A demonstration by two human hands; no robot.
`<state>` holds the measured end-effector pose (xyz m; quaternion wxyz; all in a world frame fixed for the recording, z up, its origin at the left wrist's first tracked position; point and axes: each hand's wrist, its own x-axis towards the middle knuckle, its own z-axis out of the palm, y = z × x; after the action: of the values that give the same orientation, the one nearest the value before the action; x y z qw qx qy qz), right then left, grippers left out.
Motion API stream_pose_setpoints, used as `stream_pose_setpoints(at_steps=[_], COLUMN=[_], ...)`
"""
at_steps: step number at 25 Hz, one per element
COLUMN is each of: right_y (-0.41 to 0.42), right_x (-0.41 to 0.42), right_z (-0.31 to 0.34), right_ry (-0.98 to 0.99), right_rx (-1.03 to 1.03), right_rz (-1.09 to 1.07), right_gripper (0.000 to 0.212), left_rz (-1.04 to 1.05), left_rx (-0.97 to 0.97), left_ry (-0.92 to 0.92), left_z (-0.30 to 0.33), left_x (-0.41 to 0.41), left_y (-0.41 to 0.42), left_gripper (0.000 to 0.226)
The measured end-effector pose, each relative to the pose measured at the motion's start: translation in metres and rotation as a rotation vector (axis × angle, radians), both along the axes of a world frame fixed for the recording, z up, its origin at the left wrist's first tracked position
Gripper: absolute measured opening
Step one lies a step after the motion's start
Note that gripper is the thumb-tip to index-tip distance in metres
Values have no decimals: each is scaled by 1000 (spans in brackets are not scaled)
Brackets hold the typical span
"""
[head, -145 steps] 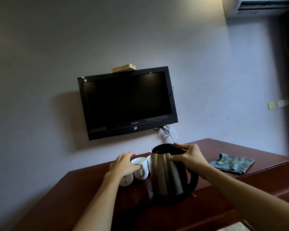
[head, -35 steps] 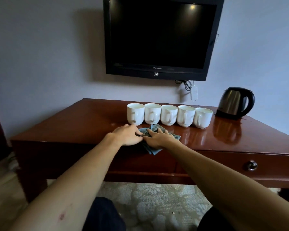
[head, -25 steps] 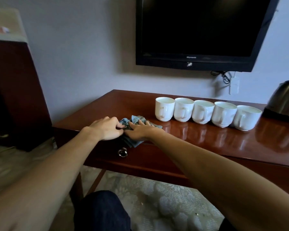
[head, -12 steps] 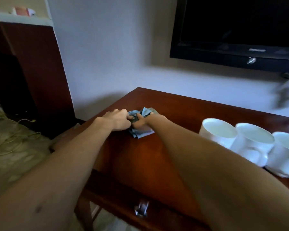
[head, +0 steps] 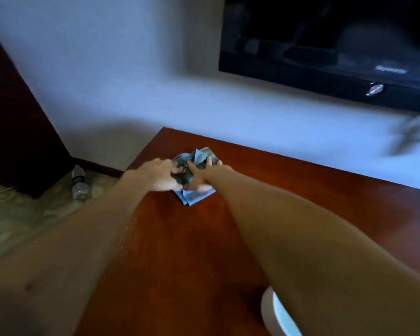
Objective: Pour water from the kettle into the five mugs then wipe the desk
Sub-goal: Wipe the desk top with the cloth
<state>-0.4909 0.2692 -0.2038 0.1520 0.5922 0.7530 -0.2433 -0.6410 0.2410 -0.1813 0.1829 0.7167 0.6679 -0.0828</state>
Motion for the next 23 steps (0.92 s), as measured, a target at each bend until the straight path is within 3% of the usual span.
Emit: stream_pose_setpoints(at_steps=[2, 5, 14, 19, 23], right_y=[-12, -13, -99, -182, -228], right_x=[32, 108, 424, 554, 582], right_z=[7, 11, 22, 16, 23], right_ry=[-82, -108, -149, -75, -9], right_rx=[13, -66, -189, -207, -149], right_rz=[-65, -202, -625, -706, -799], right_gripper=[89, 85, 82, 90, 85], left_rz=[-85, -260, -733, -847, -873], left_rx=[-40, -31, -7, 2, 1], left_ry=[9, 47, 106, 98, 128], left_z=[3, 6, 4, -3, -7], left_x=[32, 109, 449, 592, 633], left_y=[6, 15, -6, -65, -93], left_gripper=[76, 75, 70, 59, 61])
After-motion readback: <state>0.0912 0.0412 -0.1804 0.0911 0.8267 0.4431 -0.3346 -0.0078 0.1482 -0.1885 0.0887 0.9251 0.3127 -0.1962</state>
